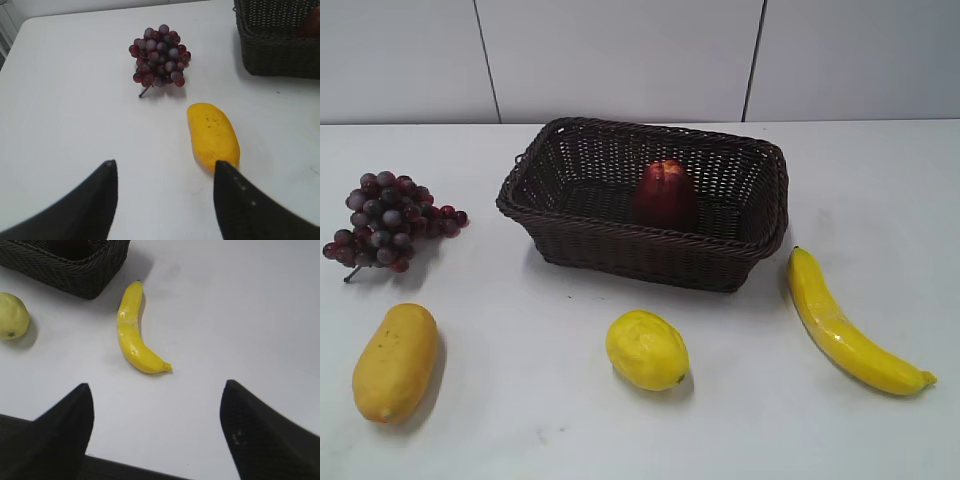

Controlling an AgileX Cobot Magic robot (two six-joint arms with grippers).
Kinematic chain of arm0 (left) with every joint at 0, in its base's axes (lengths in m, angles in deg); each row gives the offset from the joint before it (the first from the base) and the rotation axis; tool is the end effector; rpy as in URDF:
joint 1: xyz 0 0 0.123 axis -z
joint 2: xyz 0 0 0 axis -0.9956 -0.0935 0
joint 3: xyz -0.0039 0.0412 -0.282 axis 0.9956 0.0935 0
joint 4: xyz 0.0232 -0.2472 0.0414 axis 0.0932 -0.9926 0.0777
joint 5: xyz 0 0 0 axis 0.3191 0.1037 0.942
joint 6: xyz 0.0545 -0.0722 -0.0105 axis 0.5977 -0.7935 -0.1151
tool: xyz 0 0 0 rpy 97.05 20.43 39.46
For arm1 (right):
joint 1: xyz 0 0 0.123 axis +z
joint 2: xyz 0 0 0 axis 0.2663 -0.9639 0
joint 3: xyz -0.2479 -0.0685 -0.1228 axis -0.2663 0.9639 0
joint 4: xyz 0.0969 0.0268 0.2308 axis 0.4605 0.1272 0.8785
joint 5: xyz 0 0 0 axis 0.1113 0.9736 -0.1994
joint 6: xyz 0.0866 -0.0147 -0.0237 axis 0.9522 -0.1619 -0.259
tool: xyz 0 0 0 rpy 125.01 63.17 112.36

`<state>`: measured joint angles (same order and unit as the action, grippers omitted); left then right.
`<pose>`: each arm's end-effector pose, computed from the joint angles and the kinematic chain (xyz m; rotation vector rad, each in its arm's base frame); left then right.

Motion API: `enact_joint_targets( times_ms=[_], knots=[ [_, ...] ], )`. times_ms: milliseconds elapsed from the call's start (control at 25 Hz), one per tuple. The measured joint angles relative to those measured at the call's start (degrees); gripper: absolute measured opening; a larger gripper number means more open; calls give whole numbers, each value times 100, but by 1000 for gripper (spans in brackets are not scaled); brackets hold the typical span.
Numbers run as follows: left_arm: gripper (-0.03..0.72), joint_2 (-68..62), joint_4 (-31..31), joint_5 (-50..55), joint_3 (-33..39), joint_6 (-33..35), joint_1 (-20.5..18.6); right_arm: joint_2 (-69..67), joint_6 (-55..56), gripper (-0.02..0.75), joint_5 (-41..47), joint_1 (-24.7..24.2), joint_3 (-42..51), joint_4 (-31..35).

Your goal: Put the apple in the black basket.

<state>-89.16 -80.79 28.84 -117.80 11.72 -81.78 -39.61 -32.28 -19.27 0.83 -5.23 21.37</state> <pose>-0.0064 -0.0136 0.2721 0.2351 2.0571 -0.1353 0.0140 -0.0005 0.2770 -0.2656 2.1253 0.1181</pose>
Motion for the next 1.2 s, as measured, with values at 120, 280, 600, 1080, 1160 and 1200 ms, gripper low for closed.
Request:
enact_joint_targets(
  times_ms=[120, 280, 600, 1080, 1160, 1200],
  knots=[
    [453, 0, 0, 0, 0, 0, 0, 0, -9, 592, 0, 0, 0, 5],
    [453, 0, 0, 0, 0, 0, 0, 7, -13, 592, 0, -61, 0, 11],
    [453, 0, 0, 0, 4, 0, 0, 630, -13, 592, -21, -1351, 0, 26],
    [453, 0, -5, 0, 11, 0, 0, 651, -13, 592, -27, -1731, 0, 27],
    [453, 0, -5, 0, 11, 0, 0, 651, -13, 592, -27, -1731, 0, 27],
    [453, 0, -5, 0, 11, 0, 0, 651, -15, 592, -27, -1731, 0, 27]
  ],
)
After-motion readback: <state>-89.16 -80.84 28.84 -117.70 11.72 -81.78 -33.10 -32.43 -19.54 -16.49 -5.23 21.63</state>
